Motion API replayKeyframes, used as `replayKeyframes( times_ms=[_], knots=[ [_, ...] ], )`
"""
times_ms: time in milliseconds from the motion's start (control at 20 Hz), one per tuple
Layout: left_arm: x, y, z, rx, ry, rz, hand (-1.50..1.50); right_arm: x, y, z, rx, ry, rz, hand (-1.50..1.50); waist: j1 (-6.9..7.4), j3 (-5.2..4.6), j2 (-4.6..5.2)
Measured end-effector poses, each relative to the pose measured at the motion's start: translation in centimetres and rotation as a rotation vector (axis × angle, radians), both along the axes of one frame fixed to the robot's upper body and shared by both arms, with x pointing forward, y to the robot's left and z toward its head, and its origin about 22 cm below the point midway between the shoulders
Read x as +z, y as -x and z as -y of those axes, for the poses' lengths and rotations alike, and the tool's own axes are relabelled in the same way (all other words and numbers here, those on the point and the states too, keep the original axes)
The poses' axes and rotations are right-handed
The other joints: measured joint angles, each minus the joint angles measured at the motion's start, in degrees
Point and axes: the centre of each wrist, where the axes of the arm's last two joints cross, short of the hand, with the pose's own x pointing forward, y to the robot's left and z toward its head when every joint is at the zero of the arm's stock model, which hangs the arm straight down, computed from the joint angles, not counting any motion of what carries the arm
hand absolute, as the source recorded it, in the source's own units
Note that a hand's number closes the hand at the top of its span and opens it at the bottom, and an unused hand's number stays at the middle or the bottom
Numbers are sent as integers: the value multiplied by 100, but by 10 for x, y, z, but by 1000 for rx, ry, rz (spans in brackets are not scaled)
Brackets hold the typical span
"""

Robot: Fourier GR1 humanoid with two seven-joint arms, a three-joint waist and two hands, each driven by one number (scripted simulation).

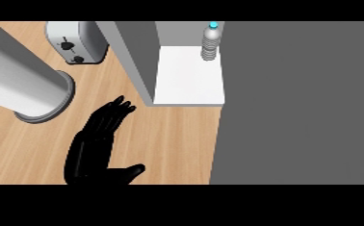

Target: Pick up the bottled water, place it into the cabinet and close the cabinet

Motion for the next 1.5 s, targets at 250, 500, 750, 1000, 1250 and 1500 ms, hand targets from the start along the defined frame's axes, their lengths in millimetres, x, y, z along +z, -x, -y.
replayKeyframes(
  times_ms=[250,500,750,1000,1250,1500],
  knots=[
    [3,12,-28,34,46,-19,-150,1,0,-9,87,-11,-18,150,10,-15,-7],
    [9,24,-53,47,57,-34,-150,4,-5,-16,165,8,-11,150,116,-37,-25],
    [14,33,-74,50,59,-36,-150,6,-11,-20,176,34,13,150,242,-60,-16],
    [22,39,-96,37,59,-29,-150,6,-13,-27,135,20,-1,150,368,-64,35],
    [28,45,-111,16,55,-25,-150,6,-16,-29,136,14,0,150,535,-63,83],
    [32,47,-120,-20,48,-15,-150,8,-23,-30,163,36,24,150,733,-70,158]
  ],
)
